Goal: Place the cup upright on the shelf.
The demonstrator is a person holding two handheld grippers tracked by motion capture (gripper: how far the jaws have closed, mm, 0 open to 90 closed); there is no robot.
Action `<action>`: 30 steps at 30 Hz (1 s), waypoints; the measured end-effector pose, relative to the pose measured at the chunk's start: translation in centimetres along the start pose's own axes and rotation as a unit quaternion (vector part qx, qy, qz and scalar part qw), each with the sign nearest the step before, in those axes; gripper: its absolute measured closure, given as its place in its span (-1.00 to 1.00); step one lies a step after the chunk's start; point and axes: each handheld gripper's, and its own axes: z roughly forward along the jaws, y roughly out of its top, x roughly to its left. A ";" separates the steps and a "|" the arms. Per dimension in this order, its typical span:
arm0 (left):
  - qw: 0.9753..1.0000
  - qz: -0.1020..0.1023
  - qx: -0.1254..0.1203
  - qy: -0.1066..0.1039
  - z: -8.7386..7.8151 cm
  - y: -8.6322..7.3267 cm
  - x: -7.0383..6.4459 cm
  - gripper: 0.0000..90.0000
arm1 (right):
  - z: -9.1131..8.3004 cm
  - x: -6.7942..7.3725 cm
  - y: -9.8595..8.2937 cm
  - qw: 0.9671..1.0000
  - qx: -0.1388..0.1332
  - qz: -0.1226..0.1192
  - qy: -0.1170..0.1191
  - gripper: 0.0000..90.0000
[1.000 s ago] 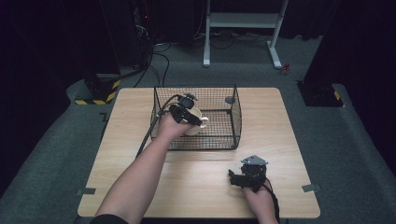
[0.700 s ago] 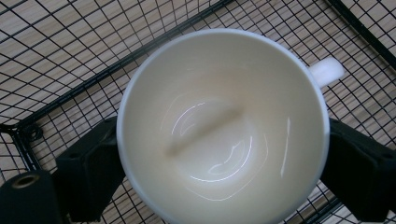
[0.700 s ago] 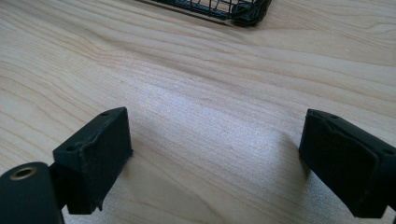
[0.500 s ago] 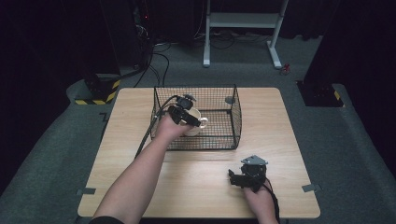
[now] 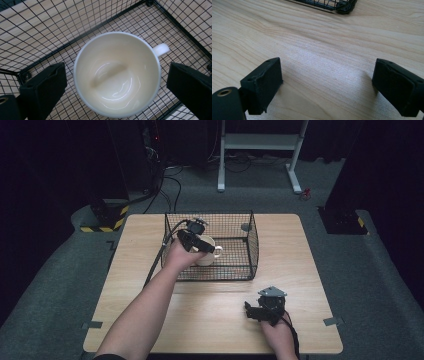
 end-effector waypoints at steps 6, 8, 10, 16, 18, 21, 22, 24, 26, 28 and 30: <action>1.000 0.000 -0.021 -0.013 -1.4 -0.2 0.1 -0.93 | 0.0 0.0 0.0 1.000 0.001 0.003 0.000 -0.81; 1.000 -0.003 -0.025 -0.015 -1.6 -0.3 0.1 -0.93 | 0.0 0.0 0.0 1.000 0.001 0.003 0.000 -0.81; 0.999 -0.005 -0.030 -0.019 -2.0 -0.4 0.2 -0.93 | 0.0 0.1 0.0 1.000 0.001 0.004 0.001 -0.81; 0.999 -0.006 -0.043 -0.026 -3.1 -1.0 0.4 -0.92 | 0.0 0.0 0.0 1.000 0.001 0.003 0.000 -0.81; 0.999 -0.007 -0.044 -0.027 -3.2 -1.1 0.4 -0.91 | 0.0 0.0 0.0 1.000 0.001 0.003 0.000 -0.81; 0.998 -0.013 -0.045 -0.030 -3.6 -1.7 0.8 -0.90 | 0.0 0.0 0.0 1.000 0.001 0.003 0.000 -0.81; 0.998 -0.014 -0.046 -0.031 -3.7 -1.8 0.9 -0.89 | 0.0 0.0 0.0 1.000 0.001 0.003 0.000 -0.81; 0.998 -0.016 -0.050 -0.033 -3.9 -2.2 0.9 -0.88 | 0.0 0.1 0.0 1.000 0.001 0.003 0.000 -0.81; 0.998 -0.019 -0.052 -0.035 -4.0 -2.5 1.0 -0.88 | 0.0 0.0 0.0 1.000 0.001 0.002 0.000 -0.81; 0.998 -0.021 -0.054 -0.038 -4.1 -2.9 1.0 -0.88 | 0.0 0.0 0.0 1.000 0.001 0.002 0.000 -0.81; 0.998 -0.019 -0.056 -0.038 -4.2 -3.2 1.0 -0.87 | 0.0 0.0 0.0 1.000 0.001 0.002 0.000 -0.81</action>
